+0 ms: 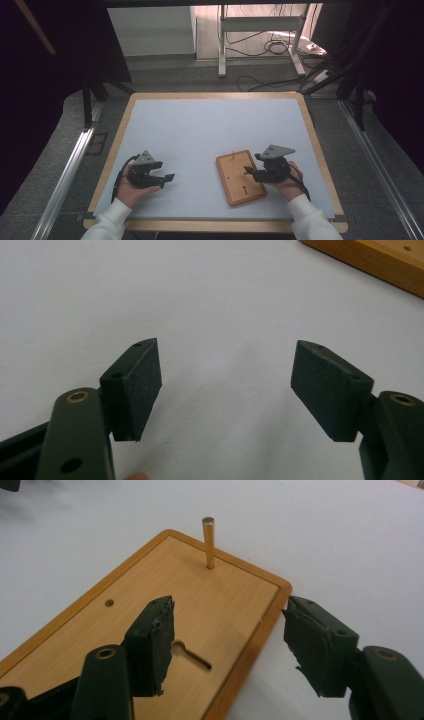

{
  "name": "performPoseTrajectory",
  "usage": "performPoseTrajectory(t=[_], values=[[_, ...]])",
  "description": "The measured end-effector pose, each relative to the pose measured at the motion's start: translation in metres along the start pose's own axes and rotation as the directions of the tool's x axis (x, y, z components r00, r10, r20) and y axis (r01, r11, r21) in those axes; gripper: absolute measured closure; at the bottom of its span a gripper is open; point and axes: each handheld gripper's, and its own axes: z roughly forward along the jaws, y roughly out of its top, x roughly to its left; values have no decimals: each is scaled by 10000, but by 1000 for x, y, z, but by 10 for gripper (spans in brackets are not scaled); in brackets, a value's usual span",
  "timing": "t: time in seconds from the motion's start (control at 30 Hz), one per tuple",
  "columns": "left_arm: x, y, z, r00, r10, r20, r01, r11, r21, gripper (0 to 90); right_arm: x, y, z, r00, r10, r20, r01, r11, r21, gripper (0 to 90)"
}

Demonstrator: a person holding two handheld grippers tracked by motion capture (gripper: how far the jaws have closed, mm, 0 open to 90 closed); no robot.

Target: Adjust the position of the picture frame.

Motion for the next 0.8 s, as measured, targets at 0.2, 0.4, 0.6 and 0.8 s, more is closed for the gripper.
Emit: performPoseTrajectory(t=[0.2,0.4,0.6,0.8], values=[[1,0,0,10000,13,26,-13,10000,32,282,0,17,22,9985,-356,-423,374,9984,429,445],[2,0,-1,10000,-26,-38,26,10000,-44,278,1,32,42,9962,-665,-568,714,9935,884,514],[3,0,-2,10000,-35,-43,34,10000,-87,277,-2,40,56,9932,-802,-850,893,9900,1097,604],[2,0,-2,10000,-7,-73,6,9999,-110,275,-5,39,66,9880,-922,-1242,1062,9881,1109,671]])
